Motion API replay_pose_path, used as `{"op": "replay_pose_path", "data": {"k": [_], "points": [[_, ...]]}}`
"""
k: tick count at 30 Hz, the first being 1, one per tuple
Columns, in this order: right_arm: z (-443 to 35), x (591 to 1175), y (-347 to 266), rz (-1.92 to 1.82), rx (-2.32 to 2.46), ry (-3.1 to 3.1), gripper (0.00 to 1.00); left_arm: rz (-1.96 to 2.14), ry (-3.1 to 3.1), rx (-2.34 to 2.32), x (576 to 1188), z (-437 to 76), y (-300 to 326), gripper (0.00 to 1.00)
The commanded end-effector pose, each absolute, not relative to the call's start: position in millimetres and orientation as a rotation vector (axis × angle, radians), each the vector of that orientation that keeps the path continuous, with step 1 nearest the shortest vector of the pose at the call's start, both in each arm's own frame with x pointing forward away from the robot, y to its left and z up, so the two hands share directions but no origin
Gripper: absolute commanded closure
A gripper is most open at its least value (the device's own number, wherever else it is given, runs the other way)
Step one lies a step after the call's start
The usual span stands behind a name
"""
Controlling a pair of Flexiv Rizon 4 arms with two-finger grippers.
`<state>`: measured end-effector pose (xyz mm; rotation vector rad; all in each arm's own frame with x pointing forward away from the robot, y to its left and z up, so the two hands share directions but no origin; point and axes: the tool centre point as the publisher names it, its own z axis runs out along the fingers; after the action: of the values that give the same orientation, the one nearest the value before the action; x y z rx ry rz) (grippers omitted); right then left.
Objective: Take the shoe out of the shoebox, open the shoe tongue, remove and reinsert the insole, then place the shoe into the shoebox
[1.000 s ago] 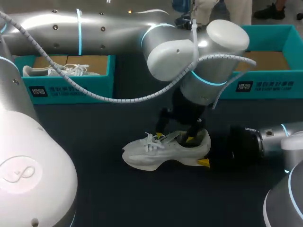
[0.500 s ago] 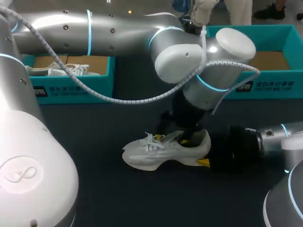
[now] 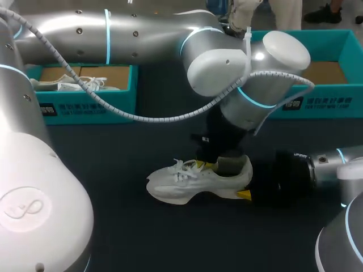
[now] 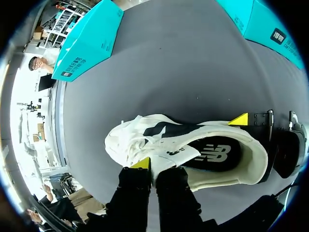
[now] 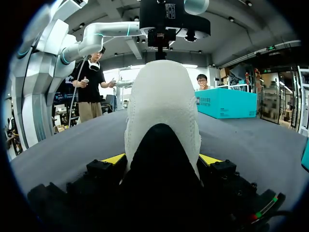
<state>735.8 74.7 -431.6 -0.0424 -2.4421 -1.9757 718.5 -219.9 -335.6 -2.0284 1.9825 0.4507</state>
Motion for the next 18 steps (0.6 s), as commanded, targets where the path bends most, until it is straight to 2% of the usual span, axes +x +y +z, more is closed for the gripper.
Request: {"op": "replay_pose_path", "data": {"k": [1, 18], "points": [[-436, 736, 77, -1.973, -0.043, -2.444, 1.0, 0.385, 1.856, -2.136, 711, -327, -209, 1.0], [-436, 736, 77, -1.973, -0.043, -2.444, 1.0, 0.298, 1.813, -2.255, 699, -302, -139, 1.0]]}}
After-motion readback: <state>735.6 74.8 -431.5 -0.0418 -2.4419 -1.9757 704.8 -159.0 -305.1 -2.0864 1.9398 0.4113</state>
